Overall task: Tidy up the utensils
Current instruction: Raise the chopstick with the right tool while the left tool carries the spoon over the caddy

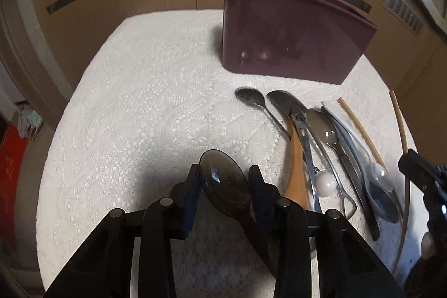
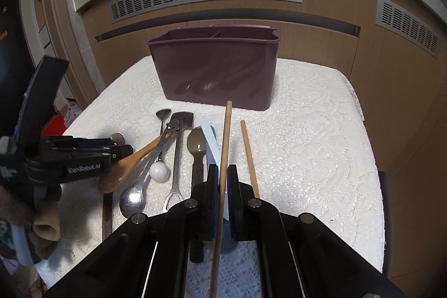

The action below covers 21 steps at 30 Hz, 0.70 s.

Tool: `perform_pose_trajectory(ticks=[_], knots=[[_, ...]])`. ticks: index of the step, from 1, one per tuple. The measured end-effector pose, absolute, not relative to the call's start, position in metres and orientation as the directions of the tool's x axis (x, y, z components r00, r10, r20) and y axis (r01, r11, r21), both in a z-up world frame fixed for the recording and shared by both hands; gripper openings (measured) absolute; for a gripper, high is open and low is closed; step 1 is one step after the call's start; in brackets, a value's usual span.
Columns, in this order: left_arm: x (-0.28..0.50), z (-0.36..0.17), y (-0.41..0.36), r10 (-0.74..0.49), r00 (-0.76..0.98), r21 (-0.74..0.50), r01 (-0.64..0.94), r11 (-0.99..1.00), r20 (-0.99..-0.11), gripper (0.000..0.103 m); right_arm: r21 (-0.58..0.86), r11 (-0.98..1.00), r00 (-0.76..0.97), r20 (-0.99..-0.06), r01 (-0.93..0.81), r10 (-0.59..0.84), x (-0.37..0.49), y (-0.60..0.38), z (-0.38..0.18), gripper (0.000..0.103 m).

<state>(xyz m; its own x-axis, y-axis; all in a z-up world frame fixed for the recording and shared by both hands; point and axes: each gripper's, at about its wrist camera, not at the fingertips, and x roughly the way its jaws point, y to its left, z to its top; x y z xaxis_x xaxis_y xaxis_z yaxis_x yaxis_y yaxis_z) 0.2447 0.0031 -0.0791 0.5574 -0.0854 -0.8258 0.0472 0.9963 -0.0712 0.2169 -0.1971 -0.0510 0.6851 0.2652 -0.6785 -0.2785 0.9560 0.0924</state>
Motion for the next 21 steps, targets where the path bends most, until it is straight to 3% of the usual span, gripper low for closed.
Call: perform_pose_trajectory(ticks=[12, 16, 19, 21], knots=[[0.178, -0.016, 0.01, -0.158, 0.784, -0.093, 0.128, 0.987, -0.6, 0.031, 0.113, 0.949, 0.727, -0.618, -0.293, 0.298, 0.199, -0.198, -0.032, 0.005], [0.172, -0.005, 0.01, -0.164, 0.803, -0.085, 0.141, 0.986, -0.573, 0.031, 0.091, 0.947, 0.729, -0.617, -0.308, 0.297, 0.197, -0.194, -0.027, 0.005], [0.168, -0.001, 0.011, -0.169, 0.81, -0.082, 0.149, 0.985, -0.562, 0.031, 0.052, 0.951, 0.717, -0.645, -0.304, 0.264, 0.202, -0.197, -0.03, 0.012], [0.165, -0.001, 0.011, -0.179, 0.811, -0.09, 0.155, 0.984, -0.557, 0.031, 0.027, 0.956, 0.709, -0.665, -0.292, 0.235, 0.206, -0.202, -0.034, 0.023]])
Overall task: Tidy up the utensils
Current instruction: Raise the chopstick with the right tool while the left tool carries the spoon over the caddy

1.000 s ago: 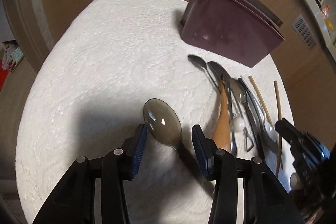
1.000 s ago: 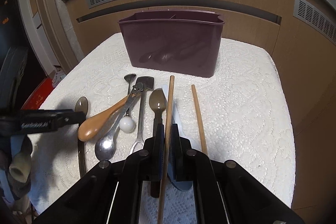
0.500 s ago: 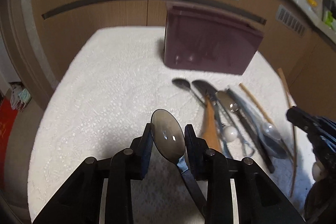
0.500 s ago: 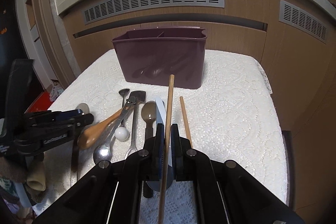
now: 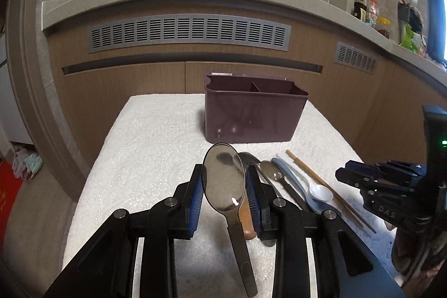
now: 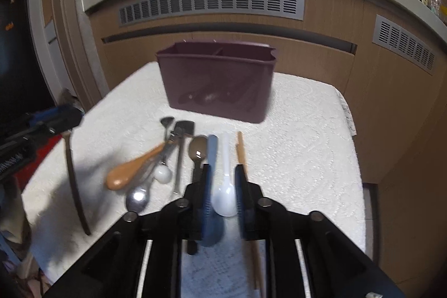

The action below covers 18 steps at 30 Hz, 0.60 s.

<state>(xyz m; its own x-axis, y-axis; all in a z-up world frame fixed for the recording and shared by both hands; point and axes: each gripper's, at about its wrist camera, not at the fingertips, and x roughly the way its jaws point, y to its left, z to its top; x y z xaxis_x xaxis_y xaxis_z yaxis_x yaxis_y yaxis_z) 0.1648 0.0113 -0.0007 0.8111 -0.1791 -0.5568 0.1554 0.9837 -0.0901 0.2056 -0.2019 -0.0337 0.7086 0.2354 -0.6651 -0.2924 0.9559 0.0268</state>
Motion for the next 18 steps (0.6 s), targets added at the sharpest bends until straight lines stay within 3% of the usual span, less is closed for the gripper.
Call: perform_pose_trajectory(ticks=[4, 12, 14, 17, 18], knots=[[0.159, 0.001, 0.012, -0.195, 0.814, -0.102, 0.166, 0.981, -0.547, 0.031, 0.052, 0.95, 0.647, -0.72, -0.308, 0.249, 0.219, -0.209, -0.047, 0.023], [0.158, -0.002, 0.017, -0.206, 0.808, -0.119, 0.168, 0.979, -0.552, 0.031, -0.028, 0.977, 0.63, -0.768, -0.213, 0.115, 0.273, -0.214, -0.08, 0.023], [0.158, -0.003, 0.018, -0.207, 0.807, -0.124, 0.166, 0.978, -0.554, 0.031, 0.045, 0.973, 0.572, -0.802, -0.227, 0.171, 0.285, -0.219, -0.088, 0.023], [0.159, -0.004, 0.019, -0.212, 0.803, -0.132, 0.166, 0.977, -0.557, 0.031, 0.023, 0.966, 0.579, -0.797, -0.257, 0.173, 0.282, -0.214, -0.088, 0.022], [0.16, -0.005, 0.019, -0.214, 0.801, -0.134, 0.168, 0.977, -0.559, 0.031, -0.001, 0.965, 0.585, -0.796, -0.263, 0.159, 0.28, -0.212, -0.089, 0.018]])
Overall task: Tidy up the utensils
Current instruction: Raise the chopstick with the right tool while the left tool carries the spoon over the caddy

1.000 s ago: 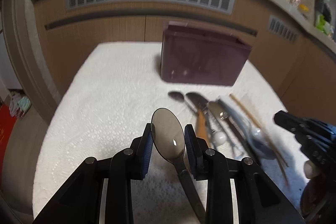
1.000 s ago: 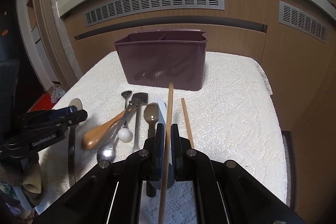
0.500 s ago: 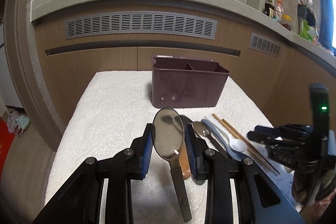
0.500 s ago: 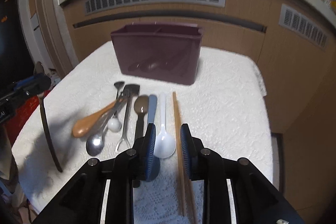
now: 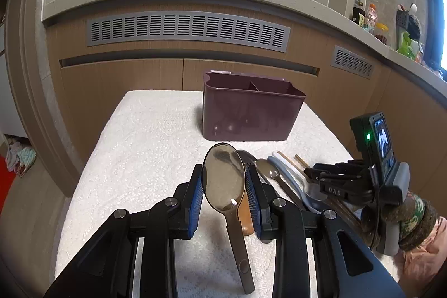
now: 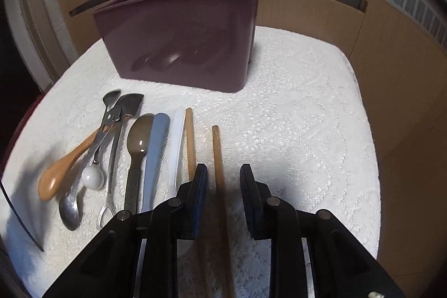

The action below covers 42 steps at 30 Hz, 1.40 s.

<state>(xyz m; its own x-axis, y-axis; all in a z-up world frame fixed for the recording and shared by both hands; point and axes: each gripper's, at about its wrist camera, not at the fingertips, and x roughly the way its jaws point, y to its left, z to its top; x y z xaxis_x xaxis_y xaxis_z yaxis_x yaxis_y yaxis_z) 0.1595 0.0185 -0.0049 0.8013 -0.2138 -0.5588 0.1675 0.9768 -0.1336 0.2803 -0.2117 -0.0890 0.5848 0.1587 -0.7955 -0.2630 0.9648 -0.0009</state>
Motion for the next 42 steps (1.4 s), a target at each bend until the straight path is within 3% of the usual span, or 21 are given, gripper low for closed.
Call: perform_pose_trajectory(ticks=[2, 13, 16, 19, 24, 28, 31, 34, 38, 42], knots=[[0.159, -0.005, 0.018, -0.215, 0.801, -0.135, 0.168, 0.977, -0.559, 0.031, -0.022, 0.96, 0.586, -0.796, -0.279, 0.152, 0.276, -0.207, -0.088, 0.005], [0.159, 0.018, 0.013, -0.217, 0.834, -0.12, 0.181, 0.976, -0.507, 0.03, 0.09, 0.966, 0.736, -0.632, -0.243, 0.244, 0.229, -0.223, -0.017, 0.005], [0.165, 0.038, 0.011, -0.224, 0.858, -0.118, 0.191, 0.975, -0.463, 0.02, 0.134, 0.96, 0.774, -0.569, -0.247, 0.278, 0.224, -0.223, 0.009, 0.005], [0.175, 0.054, 0.013, -0.235, 0.869, -0.123, 0.201, 0.972, -0.435, 0.019, 0.111, 0.956, 0.809, -0.512, -0.271, 0.288, 0.225, -0.217, 0.033, 0.005], [0.2, 0.04, 0.03, -0.184, 0.82, -0.138, 0.129, 0.982, -0.542, 0.02, 0.091, 0.956, 0.811, -0.51, -0.28, 0.287, 0.23, -0.216, 0.038, 0.005], [0.227, -0.008, 0.048, -0.21, 0.67, -0.234, 0.055, 0.971, -0.713, 0.025, 0.097, 0.959, 0.788, -0.551, -0.267, 0.275, 0.233, -0.218, 0.023, 0.005], [0.239, -0.039, 0.043, -0.208, 0.576, -0.227, 0.04, 0.973, -0.79, 0.03, 0.109, 0.958, 0.769, -0.575, -0.265, 0.278, 0.233, -0.218, 0.01, 0.005], [0.247, -0.06, 0.025, -0.196, 0.531, -0.195, 0.059, 0.979, -0.824, 0.034, 0.109, 0.957, 0.753, -0.595, -0.269, 0.28, 0.233, -0.215, -0.002, 0.005], [0.254, -0.072, 0.008, -0.173, 0.521, -0.165, 0.062, 0.984, -0.836, 0.051, 0.09, 0.957, 0.749, -0.604, -0.275, 0.272, 0.231, -0.213, -0.01, 0.005], [0.262, -0.081, -0.003, -0.12, 0.521, -0.105, 0.059, 0.993, -0.845, 0.05, 0.072, 0.96, 0.751, -0.608, -0.27, 0.256, 0.229, -0.211, -0.014, 0.005]])
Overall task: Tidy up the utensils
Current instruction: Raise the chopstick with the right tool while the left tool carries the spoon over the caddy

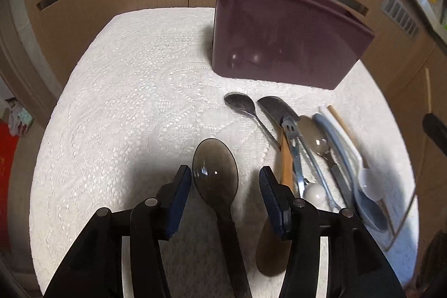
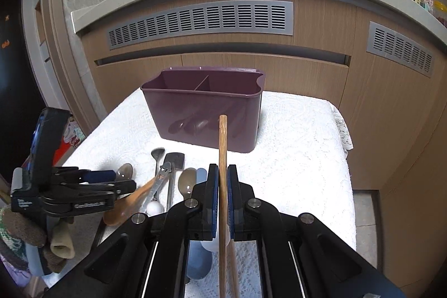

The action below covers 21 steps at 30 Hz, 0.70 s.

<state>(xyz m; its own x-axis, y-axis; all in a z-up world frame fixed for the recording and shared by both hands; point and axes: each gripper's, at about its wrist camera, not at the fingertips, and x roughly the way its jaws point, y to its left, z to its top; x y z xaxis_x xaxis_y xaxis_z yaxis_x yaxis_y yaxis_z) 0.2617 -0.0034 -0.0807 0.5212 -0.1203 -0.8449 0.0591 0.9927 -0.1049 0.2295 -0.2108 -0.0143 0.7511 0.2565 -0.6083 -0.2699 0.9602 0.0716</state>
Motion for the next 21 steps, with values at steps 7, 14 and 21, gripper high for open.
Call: perform_pose_trajectory(ticks=[7, 14, 21], knots=[[0.238, -0.067, 0.003, -0.133, 0.628, -0.106, 0.08, 0.991, -0.767, 0.033, 0.087, 0.958, 0.76, -0.591, -0.273, 0.27, 0.225, -0.214, -0.009, 0.005], [0.204, 0.011, 0.007, -0.196, 0.8, -0.138, 0.142, 0.98, -0.567, 0.033, 0.126, 0.957, 0.78, -0.557, -0.261, 0.286, 0.218, -0.22, 0.003, 0.005], [0.225, 0.134, -0.005, -0.293, 0.917, -0.115, 0.271, 0.956, -0.27, 0.033, 0.073, 0.955, 0.892, -0.343, -0.288, 0.295, 0.218, -0.218, 0.099, 0.005]])
